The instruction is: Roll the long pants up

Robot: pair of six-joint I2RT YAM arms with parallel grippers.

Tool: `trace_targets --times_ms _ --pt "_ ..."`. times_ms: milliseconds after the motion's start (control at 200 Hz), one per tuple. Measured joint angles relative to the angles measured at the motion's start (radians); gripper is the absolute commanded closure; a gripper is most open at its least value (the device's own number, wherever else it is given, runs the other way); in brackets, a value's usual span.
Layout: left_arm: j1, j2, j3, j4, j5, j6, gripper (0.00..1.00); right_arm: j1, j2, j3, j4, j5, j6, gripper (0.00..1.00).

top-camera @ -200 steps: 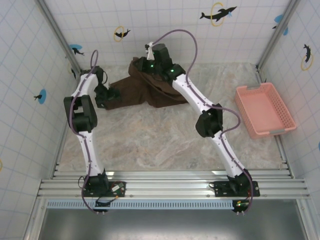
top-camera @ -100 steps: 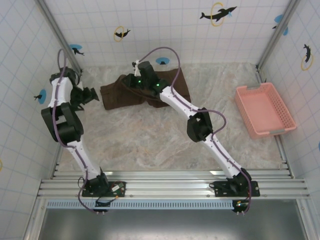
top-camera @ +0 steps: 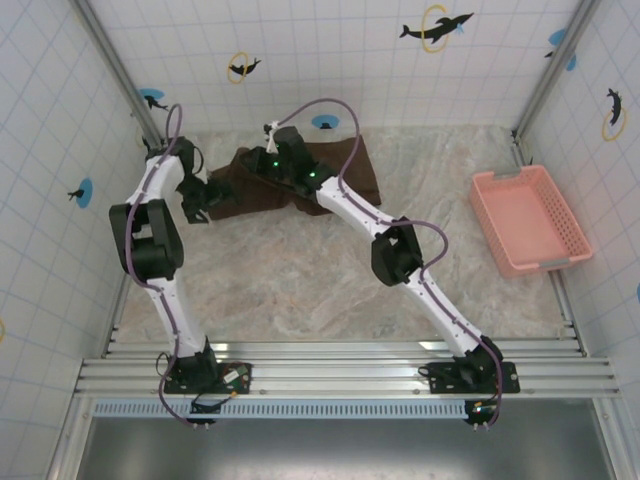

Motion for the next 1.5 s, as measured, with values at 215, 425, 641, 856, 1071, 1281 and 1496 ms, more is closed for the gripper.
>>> trace_targets --times_ms 215,425,641,856,1071,1281,1496 --pt "0.116 -0.064 -0.133 0.095 0.061 -0.126 0.03 0.021 0.007 0.000 -0.034 0.000 0.009 0.87" --pt "0.128 -0.065 -0.196 0.311 0.232 -0.343 0.02 0.011 0.008 0.000 -0.056 -0.022 0.007 0.88" --pt "0.088 -0.065 -0.216 0.515 0.330 -0.536 0.03 0.013 0.008 0.000 -0.109 -0.072 -0.014 0.87" --pt "0.079 -0.047 -0.216 0.570 0.346 -0.593 0.03 0.031 0.008 0.000 -0.231 -0.150 -0.047 0.48" --pt "0.079 -0.006 -0.216 0.570 0.348 -0.587 0.03 0.017 -0.011 -0.008 -0.381 -0.182 -0.132 0.39" --pt "0.056 -0.002 -0.216 0.570 0.348 -0.559 0.03 -0.166 -0.173 -0.073 -0.495 -0.179 -0.233 0.37" --pt "-0.015 0.050 -0.160 0.536 0.314 -0.518 0.03 -0.415 -0.383 -0.225 -0.517 -0.151 -0.329 0.37"
